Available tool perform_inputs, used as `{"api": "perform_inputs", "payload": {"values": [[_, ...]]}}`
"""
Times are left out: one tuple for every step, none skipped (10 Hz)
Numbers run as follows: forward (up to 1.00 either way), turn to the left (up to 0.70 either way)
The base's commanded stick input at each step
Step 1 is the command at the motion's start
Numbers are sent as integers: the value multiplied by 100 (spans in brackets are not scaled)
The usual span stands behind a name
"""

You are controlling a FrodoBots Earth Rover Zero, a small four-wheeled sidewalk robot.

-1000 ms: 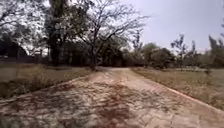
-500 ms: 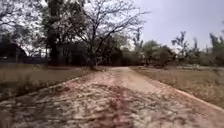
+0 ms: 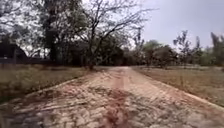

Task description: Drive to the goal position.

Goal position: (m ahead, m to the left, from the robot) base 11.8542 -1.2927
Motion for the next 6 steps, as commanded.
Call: {"api": "perform_inputs", "payload": {"values": [[70, 0], [70, 0], [70, 0], [70, 0], [70, 0], [70, 0]]}}
